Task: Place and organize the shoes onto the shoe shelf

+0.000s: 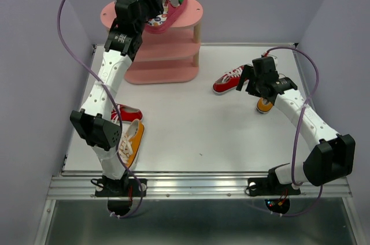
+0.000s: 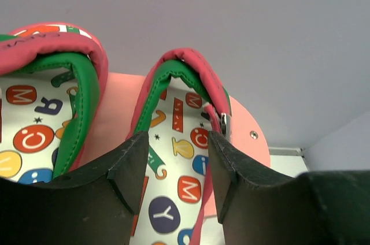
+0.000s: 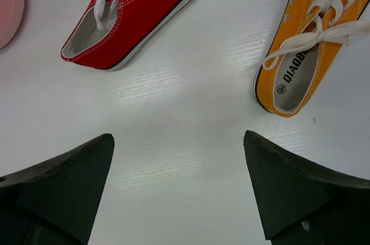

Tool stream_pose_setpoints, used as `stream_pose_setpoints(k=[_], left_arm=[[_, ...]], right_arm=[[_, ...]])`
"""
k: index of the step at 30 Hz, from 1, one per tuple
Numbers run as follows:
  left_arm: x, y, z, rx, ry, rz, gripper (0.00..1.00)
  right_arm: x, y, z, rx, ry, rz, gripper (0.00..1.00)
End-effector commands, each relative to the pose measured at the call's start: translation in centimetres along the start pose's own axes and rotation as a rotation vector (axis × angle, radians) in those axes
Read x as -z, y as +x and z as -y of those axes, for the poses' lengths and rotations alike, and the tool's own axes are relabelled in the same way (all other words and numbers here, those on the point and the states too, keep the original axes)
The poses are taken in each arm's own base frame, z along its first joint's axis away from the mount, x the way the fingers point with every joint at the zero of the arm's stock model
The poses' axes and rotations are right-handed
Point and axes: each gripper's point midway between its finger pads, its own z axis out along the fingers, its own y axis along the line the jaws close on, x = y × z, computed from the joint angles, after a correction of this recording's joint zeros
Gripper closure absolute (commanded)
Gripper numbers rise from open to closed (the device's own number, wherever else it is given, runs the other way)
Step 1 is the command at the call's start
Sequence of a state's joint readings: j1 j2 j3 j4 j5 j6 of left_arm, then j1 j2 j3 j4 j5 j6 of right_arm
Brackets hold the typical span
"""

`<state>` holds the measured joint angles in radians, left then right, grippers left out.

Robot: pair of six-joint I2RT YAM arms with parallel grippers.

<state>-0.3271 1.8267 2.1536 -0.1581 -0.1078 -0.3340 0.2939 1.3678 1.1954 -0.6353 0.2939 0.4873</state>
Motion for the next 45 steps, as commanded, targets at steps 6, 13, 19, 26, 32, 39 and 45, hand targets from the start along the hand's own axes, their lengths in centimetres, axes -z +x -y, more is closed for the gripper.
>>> stream_pose_setpoints(k=[6,13,19,26,32,39,45], left_arm=[[9.3,-11.4,4.4,-0.106,0.165,0.259,0.41],[15.8,-10.1,2.9,-0.24,0.161,0.197,0.39],[18.2,-1.4,1.0,-0.241,0.212,-0.008,0.42],[20.3,9.1,-2.8,-0.181,0.151,-0.244,0.43],[22.0,14.3,-7.0,-0.11,-0.021,-0.363,0.43],[22.8,15.6,-8.0,-0.052,-0.083,-0.385,0.43],[22.8,16.0,-7.7,-0.044,-0.065,-0.41,0.43]], right_arm=[[-0.2,-0.3,-0.5,-0.035,-0.028,0.007,0.01],[-1.3,-0.2,-1.2,-0.082,-0.038,0.009,0.01],[-2.5,0.0,-1.5,-0.14,-0.034,0.02,0.0],[-5.0,0.9,-3.5,-0.193,-0.091,-0.015,0.0],[-7.4,0.9,-5.3,-0.221,-0.137,-0.026,0.0],[-11.2,1.0,-6.0,-0.247,-0.081,-0.017,0.0],[-12.4,0.6,-7.3,-0.283,-0.115,-0.018,0.04]])
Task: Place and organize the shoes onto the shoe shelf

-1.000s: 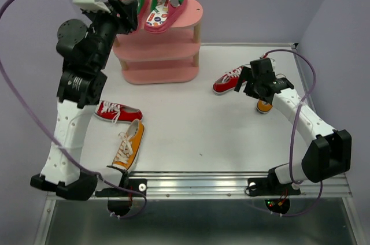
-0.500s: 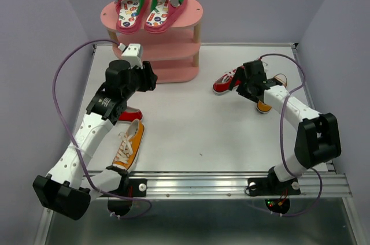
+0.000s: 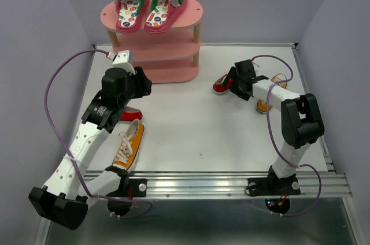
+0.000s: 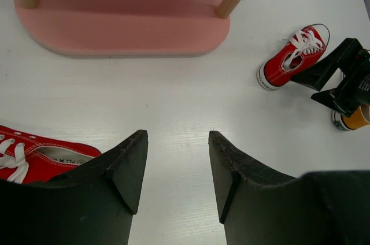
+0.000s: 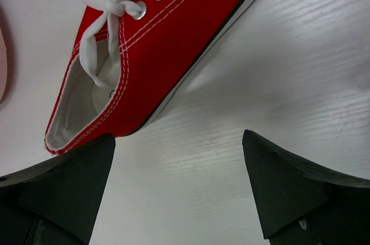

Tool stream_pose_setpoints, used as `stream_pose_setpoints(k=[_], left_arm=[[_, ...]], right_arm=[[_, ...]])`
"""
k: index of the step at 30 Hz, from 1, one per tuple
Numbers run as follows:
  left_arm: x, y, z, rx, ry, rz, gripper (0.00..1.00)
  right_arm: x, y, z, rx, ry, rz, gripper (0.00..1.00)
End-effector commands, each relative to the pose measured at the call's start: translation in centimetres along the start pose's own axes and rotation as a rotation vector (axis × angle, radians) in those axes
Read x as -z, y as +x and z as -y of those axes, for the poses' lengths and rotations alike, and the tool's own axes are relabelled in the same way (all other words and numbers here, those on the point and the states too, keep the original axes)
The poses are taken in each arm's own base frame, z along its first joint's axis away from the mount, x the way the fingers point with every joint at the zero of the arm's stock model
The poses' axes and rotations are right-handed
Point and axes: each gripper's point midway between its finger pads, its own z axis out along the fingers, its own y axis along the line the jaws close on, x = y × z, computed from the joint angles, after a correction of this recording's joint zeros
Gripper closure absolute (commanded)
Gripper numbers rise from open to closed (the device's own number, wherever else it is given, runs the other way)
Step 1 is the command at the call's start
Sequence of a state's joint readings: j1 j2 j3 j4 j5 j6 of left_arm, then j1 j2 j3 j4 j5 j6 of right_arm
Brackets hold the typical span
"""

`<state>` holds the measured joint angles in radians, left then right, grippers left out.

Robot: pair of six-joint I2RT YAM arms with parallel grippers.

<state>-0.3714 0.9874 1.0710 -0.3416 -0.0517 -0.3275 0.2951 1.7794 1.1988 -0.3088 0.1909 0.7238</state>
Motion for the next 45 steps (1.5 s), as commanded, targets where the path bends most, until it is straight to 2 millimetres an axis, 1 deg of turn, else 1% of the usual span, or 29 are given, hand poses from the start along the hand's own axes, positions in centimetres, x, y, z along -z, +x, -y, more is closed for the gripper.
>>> stream_pose_setpoints(k=[1,7,11,13,14,15,16,19,20,21,22,23,24,25,26,27,30,31,32,34,35,36,37,39,40,42,43,44,45], left_arm=[[0.2,-0.4,0.2,0.019,0.005,0.021,0.43],[0.2,-0.4,0.0,0.014,-0.003,0.027,0.43],[0.1,-0.2,0.3,0.008,0.016,0.017,0.43],[0.2,-0.3,0.2,0.006,0.015,0.021,0.43],[0.2,-0.3,0.3,0.006,0.016,0.02,0.43],[0.3,-0.3,0.3,0.003,0.017,0.023,0.42],[0.3,-0.4,0.2,0.001,0.014,0.024,0.42],[0.2,-0.2,0.2,0.0,0.016,0.022,0.42],[0.1,-0.1,0.3,0.0,0.019,0.021,0.42],[0.0,0.0,0.3,0.001,0.02,0.019,0.42],[-0.1,0.1,0.3,0.001,0.022,0.016,0.42],[-0.1,0.1,0.3,0.002,0.025,0.015,0.42],[-0.1,0.1,0.4,0.003,0.027,0.014,0.42],[-0.1,0.0,0.3,0.006,0.024,0.019,0.42],[0.0,-0.1,0.2,0.005,0.018,0.024,0.42],[0.0,-0.2,0.1,0.004,0.01,0.026,0.42],[0.0,-0.1,-0.6,0.002,-0.03,0.025,0.41],[-0.1,0.0,-0.9,0.003,-0.044,0.02,0.41],[-0.5,0.5,-1.5,0.001,-0.073,-0.004,0.4],[-1.0,1.1,-2.3,0.008,-0.11,-0.038,0.4],[-1.3,1.7,-2.8,0.016,-0.141,-0.069,0.4],[-1.5,2.0,-3.2,0.024,-0.16,-0.081,0.4],[-1.5,2.1,-3.6,0.03,-0.178,-0.089,0.4],[-1.7,2.4,-3.9,0.042,-0.193,-0.099,0.4],[-1.7,2.3,-4.2,0.054,-0.207,-0.098,0.4],[-1.7,2.1,-4.4,0.062,-0.216,-0.092,0.39],[-1.8,2.0,-4.4,0.064,-0.214,-0.088,0.39],[-1.8,1.8,-4.4,0.065,-0.214,-0.084,0.39],[-1.8,1.8,-4.4,0.065,-0.212,-0.083,0.39]], right_arm=[[0.7,-3.7,-3.6,-0.064,-0.106,0.108,0.04],[0.5,-4.3,-4.0,-0.1,-0.109,0.129,0.02],[-1.2,-4.1,-4.1,-0.11,-0.09,0.115,0.02],[-2.5,-3.0,-4.0,-0.084,-0.073,0.091,0.05],[-2.5,-2.9,-4.0,-0.084,-0.073,0.091,0.05],[-2.7,-2.8,-4.0,-0.075,-0.074,0.084,0.09],[-2.9,-2.6,-3.9,-0.063,-0.071,0.078,0.2],[-2.9,-2.3,-4.7,0.015,-0.101,0.066,0.36],[-2.9,-2.2,-4.8,0.029,-0.106,0.056,0.39],[-2.8,-1.7,-5.4,0.049,-0.12,0.042,0.45],[-2.7,-2.0,-5.6,0.069,-0.127,0.044,0.5],[-2.8,-1.8,-5.5,0.086,-0.122,0.033,0.55],[-2.5,-1.4,-6.2,0.109,-0.143,0.022,0.62],[-2.3,-1.4,-6.3,0.124,-0.148,0.022,0.67],[-1.6,-1.0,-7.2,0.168,-0.163,0.02,0.72],[-1.3,-0.7,-7.6,0.193,-0.17,0.017,0.82],[0.6,0.3,-9.8,0.301,-0.216,0.015,0.99],[1.1,0.6,-10.3,0.328,-0.225,0.016,0.99],[2.0,1.5,-11.3,0.38,-0.238,0.01,0.99],[3.4,2.1,-12.3,0.417,-0.259,0.011,0.99],[3.9,2.7,-12.4,0.436,-0.266,0.0,0.99],[4.5,4.0,-12.8,0.458,-0.286,-0.019,0.99],[5.6,4.3,-13.1,0.467,-0.308,-0.017,0.99],[6.7,5.6,-13.3,0.491,-0.34,-0.036,0.99],[7.6,6.7,-13.3,0.509,-0.364,-0.054,0.99],[8.4,7.5,-13.3,0.533,-0.398,-0.064,0.99],[8.6,8.4,-13.2,0.556,-0.411,-0.071,0.99],[9.4,8.4,-13.4,0.564,-0.429,-0.063,0.99],[9.7,8.2,-13.4,0.562,-0.428,-0.055,0.99]])
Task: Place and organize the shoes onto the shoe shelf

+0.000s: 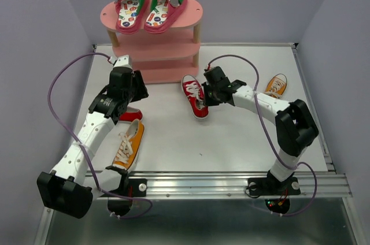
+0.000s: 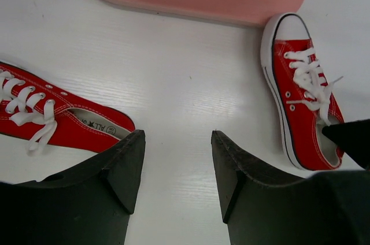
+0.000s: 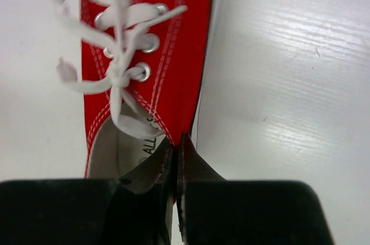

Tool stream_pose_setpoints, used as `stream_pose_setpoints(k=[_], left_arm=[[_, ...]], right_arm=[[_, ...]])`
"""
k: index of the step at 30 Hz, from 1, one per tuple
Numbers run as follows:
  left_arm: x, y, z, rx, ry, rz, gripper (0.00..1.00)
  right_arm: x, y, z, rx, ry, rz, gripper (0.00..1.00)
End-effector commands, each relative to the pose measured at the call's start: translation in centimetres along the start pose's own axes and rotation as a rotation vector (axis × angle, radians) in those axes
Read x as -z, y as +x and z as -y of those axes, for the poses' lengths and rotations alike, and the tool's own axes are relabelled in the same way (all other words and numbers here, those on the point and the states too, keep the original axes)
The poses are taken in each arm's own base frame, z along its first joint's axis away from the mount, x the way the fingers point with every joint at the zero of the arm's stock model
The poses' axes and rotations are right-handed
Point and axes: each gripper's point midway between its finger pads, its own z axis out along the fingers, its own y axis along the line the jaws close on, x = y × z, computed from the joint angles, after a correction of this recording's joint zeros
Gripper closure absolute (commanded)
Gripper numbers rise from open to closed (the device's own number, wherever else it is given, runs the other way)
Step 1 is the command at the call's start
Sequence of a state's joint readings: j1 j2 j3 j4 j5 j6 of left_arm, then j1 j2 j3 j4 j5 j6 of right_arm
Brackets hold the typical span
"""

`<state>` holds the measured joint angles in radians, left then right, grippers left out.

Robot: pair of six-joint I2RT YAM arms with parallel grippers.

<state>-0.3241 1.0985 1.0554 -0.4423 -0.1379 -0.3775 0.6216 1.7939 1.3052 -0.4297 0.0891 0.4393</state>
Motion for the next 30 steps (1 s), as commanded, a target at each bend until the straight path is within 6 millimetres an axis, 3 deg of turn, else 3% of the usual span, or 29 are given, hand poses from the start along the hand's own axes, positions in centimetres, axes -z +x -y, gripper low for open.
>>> stream_pose_setpoints(k=[1,6,9,12,13,20,30], left_arm=[[1.0,-2.4,0.3,0.034,0.002,0.074,0.39],[1.4,-3.1,0.0,0.047,-0.012,0.099,0.39],[1.5,-3.3,0.0,0.052,-0.014,0.108,0.39],[1.5,-3.3,-0.1,0.057,-0.017,0.108,0.39],[1.5,-3.4,-0.1,0.058,-0.018,0.11,0.39],[1.8,-3.8,-0.3,0.054,-0.029,0.122,0.39],[2.1,-3.9,-0.5,0.054,-0.033,0.131,0.39]], right_arm=[[4.0,-3.7,-3.1,0.057,-0.137,0.154,0.99],[5.8,-5.5,-3.3,0.089,-0.146,0.217,0.99],[5.9,-7.2,-3.8,0.09,-0.137,0.251,0.99],[4.2,-8.8,-3.9,0.054,-0.092,0.267,0.99],[4.8,-10.0,-4.1,0.034,-0.087,0.298,0.99],[0.7,-13.5,-5.4,-0.022,-0.041,0.33,0.99],[-3.1,-17.0,-4.9,-0.128,0.06,0.433,0.99]])
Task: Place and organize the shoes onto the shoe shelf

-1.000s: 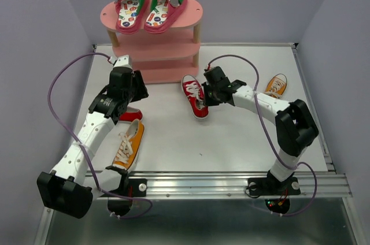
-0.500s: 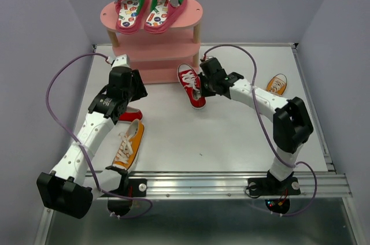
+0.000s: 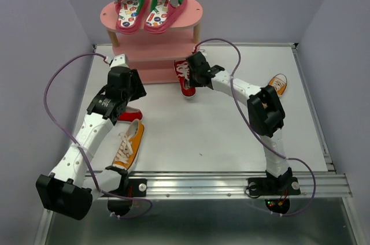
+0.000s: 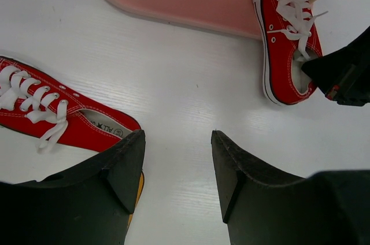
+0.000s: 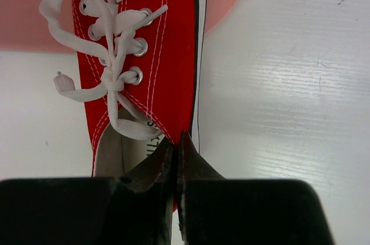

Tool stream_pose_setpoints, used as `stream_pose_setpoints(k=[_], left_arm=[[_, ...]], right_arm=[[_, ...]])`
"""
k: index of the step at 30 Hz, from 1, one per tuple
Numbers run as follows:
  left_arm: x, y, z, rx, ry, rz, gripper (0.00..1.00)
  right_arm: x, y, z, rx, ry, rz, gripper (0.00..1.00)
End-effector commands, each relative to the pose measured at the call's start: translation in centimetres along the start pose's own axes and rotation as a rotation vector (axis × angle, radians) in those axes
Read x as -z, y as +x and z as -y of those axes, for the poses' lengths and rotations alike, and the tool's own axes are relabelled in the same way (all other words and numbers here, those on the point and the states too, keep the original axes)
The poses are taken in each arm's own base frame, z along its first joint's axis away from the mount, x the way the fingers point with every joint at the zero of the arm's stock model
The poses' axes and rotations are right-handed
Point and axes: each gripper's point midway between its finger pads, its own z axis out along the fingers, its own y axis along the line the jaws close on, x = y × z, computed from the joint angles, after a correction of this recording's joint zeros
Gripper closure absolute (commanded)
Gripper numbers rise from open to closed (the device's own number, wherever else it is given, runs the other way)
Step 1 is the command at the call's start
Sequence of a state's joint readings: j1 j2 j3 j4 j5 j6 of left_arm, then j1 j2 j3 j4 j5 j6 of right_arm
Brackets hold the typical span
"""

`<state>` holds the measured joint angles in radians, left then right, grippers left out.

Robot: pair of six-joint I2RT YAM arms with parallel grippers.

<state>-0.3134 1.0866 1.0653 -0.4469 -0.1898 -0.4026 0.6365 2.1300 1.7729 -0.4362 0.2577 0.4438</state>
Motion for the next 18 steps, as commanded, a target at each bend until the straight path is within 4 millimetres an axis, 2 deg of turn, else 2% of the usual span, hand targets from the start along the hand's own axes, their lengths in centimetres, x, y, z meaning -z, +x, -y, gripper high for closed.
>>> stream_pose_setpoints(k=[1,9,15,16,18], left_arm=[[1.7,-2.9,0.4,0.023,0.017,0.091,0.39],[1.9,-2.9,0.4,0.022,0.022,0.092,0.39],[2.0,-2.9,0.3,0.019,0.02,0.091,0.39],[2.0,-2.8,0.4,0.018,0.024,0.089,0.39],[1.9,-2.8,0.4,0.019,0.024,0.086,0.39]], right_arm=[[1.5,-8.0,-1.8,-0.137,-0.014,0.258,0.99],[0.6,-9.7,-2.2,-0.214,-0.004,0.321,0.99],[-0.6,-10.0,-2.7,-0.27,-0.013,0.336,0.99],[-0.7,-10.0,-3.0,-0.278,-0.025,0.337,0.98],[-1.0,-9.9,-3.3,-0.298,-0.043,0.343,0.87]])
